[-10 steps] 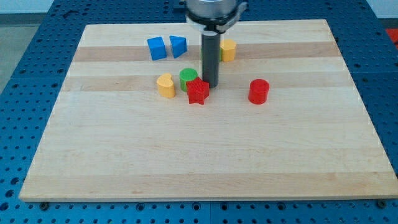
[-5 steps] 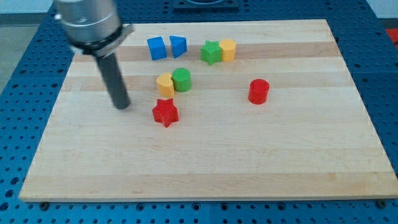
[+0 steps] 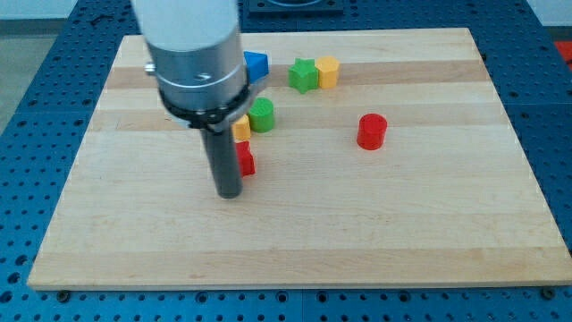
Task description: Push red star closer to green circle
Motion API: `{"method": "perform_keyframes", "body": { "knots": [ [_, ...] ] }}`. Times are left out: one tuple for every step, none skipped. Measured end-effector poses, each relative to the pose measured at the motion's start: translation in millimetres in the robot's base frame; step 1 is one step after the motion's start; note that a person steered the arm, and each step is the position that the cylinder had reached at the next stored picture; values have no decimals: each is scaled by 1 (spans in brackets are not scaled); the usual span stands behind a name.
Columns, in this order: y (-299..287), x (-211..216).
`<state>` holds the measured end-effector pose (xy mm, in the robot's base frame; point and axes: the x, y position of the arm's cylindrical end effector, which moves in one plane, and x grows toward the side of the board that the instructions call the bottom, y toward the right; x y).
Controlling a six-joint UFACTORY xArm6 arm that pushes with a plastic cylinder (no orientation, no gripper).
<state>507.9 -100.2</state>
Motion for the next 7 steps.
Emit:
{"method": "perform_keyframes", "body": {
  "knots": [
    [-29, 0],
    [-50, 5],
    [-66, -3],
    [-38, -11],
    [18, -13],
    [59, -28],
    [35, -28]
  ]
}}
